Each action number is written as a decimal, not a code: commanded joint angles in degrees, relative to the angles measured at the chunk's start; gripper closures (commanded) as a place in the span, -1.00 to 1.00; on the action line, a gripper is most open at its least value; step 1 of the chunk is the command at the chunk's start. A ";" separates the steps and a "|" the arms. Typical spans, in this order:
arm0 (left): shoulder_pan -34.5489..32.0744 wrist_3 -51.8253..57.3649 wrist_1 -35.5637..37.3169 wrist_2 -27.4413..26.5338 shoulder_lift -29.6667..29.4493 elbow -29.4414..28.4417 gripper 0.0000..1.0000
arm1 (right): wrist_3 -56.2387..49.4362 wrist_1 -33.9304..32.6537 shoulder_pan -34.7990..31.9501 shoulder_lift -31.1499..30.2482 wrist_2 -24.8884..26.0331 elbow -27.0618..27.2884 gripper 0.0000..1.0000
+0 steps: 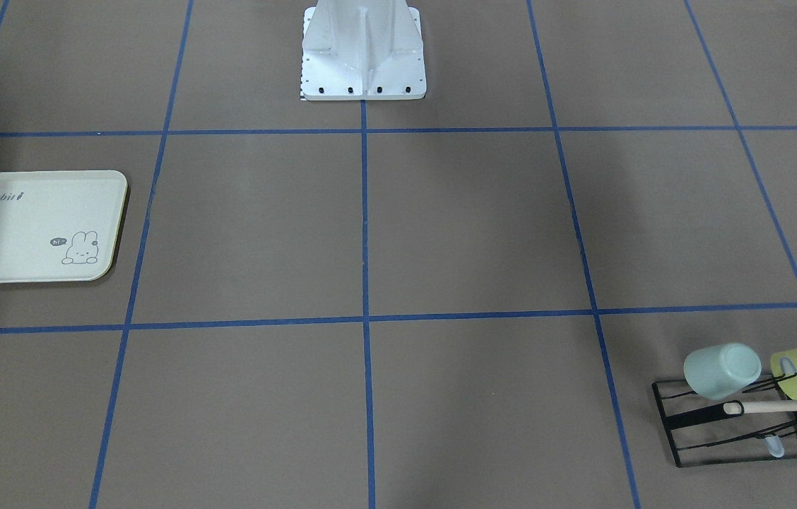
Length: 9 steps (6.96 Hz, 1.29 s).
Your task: Left arm grabs green cup and hands to right arm on tray
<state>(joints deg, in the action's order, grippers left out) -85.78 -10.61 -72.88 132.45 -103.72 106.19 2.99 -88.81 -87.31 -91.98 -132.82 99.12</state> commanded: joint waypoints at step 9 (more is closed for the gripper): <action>10.01 -28.63 -19.62 -3.74 -4.39 -1.75 -1.00 | 0.00 -0.66 -0.23 -0.04 0.02 2.92 -0.99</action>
<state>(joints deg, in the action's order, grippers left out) -76.95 -34.76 -88.39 131.87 -108.07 106.59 3.00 -89.36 -87.39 -91.96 -132.83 101.46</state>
